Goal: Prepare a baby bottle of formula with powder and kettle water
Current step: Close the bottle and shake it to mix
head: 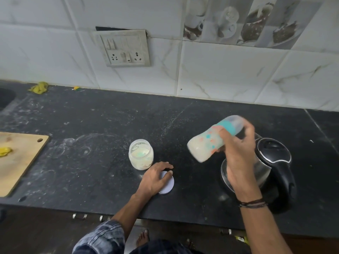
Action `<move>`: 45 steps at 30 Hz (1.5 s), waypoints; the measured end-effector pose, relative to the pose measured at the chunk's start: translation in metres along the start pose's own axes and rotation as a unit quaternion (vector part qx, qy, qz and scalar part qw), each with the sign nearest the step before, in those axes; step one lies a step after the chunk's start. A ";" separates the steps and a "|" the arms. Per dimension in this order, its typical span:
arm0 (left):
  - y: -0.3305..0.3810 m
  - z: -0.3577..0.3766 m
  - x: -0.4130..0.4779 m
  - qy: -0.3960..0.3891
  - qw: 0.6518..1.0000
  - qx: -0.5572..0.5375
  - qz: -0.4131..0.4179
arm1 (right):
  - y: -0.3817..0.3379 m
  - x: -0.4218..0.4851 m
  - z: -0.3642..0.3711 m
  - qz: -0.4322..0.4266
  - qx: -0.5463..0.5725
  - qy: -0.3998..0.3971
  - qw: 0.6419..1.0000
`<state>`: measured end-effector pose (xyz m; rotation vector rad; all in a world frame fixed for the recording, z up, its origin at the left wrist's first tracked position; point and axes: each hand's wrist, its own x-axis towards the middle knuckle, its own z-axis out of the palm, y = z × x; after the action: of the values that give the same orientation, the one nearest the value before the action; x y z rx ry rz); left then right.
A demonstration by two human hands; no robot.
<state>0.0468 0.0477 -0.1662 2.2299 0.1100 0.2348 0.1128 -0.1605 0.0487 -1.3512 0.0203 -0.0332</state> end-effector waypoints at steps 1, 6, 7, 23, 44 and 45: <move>-0.001 0.000 0.000 -0.002 1.000 0.001 0.000 | 0.003 -0.002 0.000 0.002 -0.033 -0.043 0.999; 0.000 0.000 0.000 -0.004 1.000 -0.003 -0.001 | -0.003 0.004 -0.003 -0.028 0.040 0.066 0.997; 0.000 0.000 0.000 -0.004 1.000 -0.002 0.000 | -0.004 0.004 -0.003 -0.033 0.039 0.072 0.996; 0.001 -0.001 -0.001 -0.006 1.000 -0.001 0.005 | 0.003 0.006 -0.001 -0.044 0.042 0.062 0.996; 0.002 -0.002 -0.002 -0.003 1.000 -0.007 0.000 | 0.005 -0.001 -0.002 -0.014 -0.008 0.040 0.999; 0.001 -0.003 -0.002 -0.003 1.000 -0.007 0.000 | 0.007 -0.004 -0.002 -0.006 -0.046 -0.012 0.999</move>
<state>0.0442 0.0487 -0.1636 2.2169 0.1035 0.2278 0.1088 -0.1604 0.0420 -1.4440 -0.0055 -0.0259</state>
